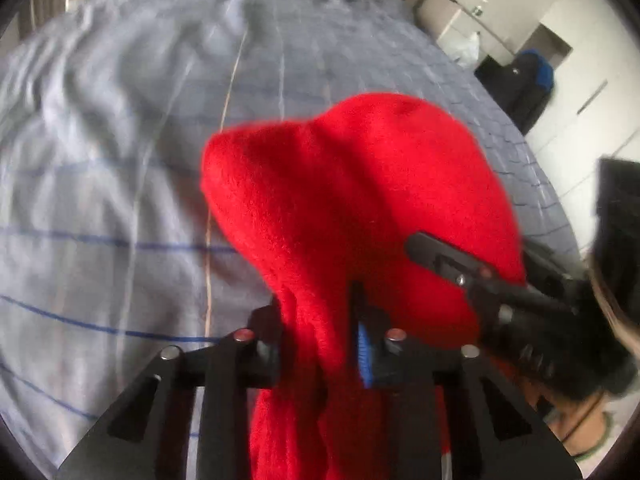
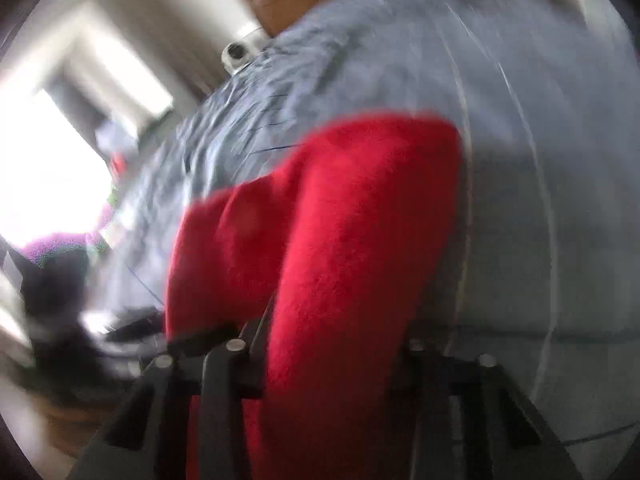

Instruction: Fold small clothes

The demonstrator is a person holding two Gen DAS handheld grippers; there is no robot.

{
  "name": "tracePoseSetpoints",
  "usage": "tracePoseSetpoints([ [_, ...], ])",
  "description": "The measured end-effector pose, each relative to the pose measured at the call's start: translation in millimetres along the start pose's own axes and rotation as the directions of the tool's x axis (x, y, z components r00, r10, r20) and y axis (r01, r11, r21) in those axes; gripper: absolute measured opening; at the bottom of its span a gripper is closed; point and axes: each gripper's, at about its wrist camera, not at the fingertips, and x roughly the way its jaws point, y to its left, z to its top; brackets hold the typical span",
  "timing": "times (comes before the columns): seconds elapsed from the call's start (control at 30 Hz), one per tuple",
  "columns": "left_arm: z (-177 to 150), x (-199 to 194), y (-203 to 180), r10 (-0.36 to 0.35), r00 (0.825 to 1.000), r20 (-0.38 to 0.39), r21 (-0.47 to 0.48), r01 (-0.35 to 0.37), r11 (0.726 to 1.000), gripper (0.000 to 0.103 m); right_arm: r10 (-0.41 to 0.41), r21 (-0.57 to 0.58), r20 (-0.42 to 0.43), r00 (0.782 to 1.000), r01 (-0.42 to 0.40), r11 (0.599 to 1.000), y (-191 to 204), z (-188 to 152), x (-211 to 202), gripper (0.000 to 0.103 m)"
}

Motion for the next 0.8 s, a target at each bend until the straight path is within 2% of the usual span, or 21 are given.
tracePoseSetpoints([
  [0.03,0.3,-12.8,-8.6,0.02,0.999,0.046,0.025,-0.021,0.999,0.027,-0.034,-0.071,0.038,0.999,0.037,0.997,14.9,1.7,-9.6,0.033],
  [0.1,5.4,-32.0,-17.7,0.024,0.993,0.116,0.038,-0.029,0.999,0.027,-0.052,-0.137,0.108,0.993,0.067,0.988,31.4,6.6,-29.6,0.033],
  [0.2,17.6,-51.1,-27.1,0.013,0.981,0.196,0.045,-0.022,0.999,0.031,-0.031,-0.139,0.199,0.979,0.06,0.988,28.0,27.5,-63.6,0.033],
  [0.23,21.3,-51.4,-28.9,0.018,0.978,0.206,0.048,-0.029,0.998,0.042,-0.02,-0.123,0.201,0.979,0.045,0.991,24.7,36.9,-64.0,0.033],
  [0.27,24.0,-48.0,-30.4,0.048,0.975,0.218,0.047,-0.06,0.997,0.06,-0.005,-0.098,0.192,0.981,0.024,0.995,16.3,45.7,-65.5,0.036],
  [0.3,23.9,-44.2,-31.5,0.088,0.97,0.225,0.043,-0.101,0.994,0.069,0.005,-0.051,0.16,0.987,0.003,0.999,1.8,52.0,-65.0,0.046],
  [0.33,19.5,-43.2,-31.4,0.151,0.959,0.24,0.034,-0.164,0.986,0.079,-0.014,-0.01,0.127,0.992,0.015,1.0,-9.4,54.4,-61.4,0.056],
  [0.37,10.2,-45.2,-32.7,0.218,0.937,0.272,0.029,-0.234,0.972,0.083,-0.059,0.02,0.103,0.993,0.057,0.998,-19.5,53.2,-59.3,0.087],
  [0.4,-0.2,-49.9,-34.2,0.248,0.921,0.3,0.033,-0.27,0.962,0.085,-0.096,0.038,0.097,0.991,0.093,0.995,-28.9,55.1,-59.4,0.103],
  [0.43,-11.4,-55.9,-37.0,0.275,0.901,0.337,0.042,-0.306,0.951,0.09,-0.121,0.057,0.111,0.986,0.115,0.992,-38.9,48.4,-68.0,0.103],
  [0.5,-37.5,-75.5,-44.4,0.317,0.847,0.426,0.06,-0.376,0.925,0.099,-0.123,0.071,0.143,0.982,0.113,0.991,-48.7,29.8,-85.3,0.103],
  [0.53,-51.5,-86.8,-52.4,0.333,0.811,0.481,0.066,-0.412,0.909,0.102,-0.144,0.068,0.157,0.977,0.135,0.989,-48.6,18.3,-93.9,0.103],
  [0.57,-63.7,-97.8,-60.0,0.339,0.776,0.532,0.067,-0.438,0.896,0.103,-0.166,0.061,0.167,0.972,0.158,0.986,-47.2,8.9,-101.5,0.103],
  [0.63,-81.6,-115.6,-73.4,0.347,0.729,0.591,0.06,-0.468,0.882,0.103,-0.2,0.043,0.188,0.961,0.196,0.98,-36.7,-10.9,-119.7,0.103],
  [0.7,-104.9,-130.5,-85.4,0.395,0.719,0.573,0.017,-0.492,0.871,0.103,-0.213,0.016,0.205,0.955,0.214,0.977,-20.6,-32.2,-142.0,0.103],
  [0.8,-133.0,-143.6,-90.8,0.424,0.731,0.535,-0.013,-0.494,0.869,0.103,-0.237,0.002,0.2,0.951,0.242,0.97,3.2,-59.5,-176.2,0.103],
])
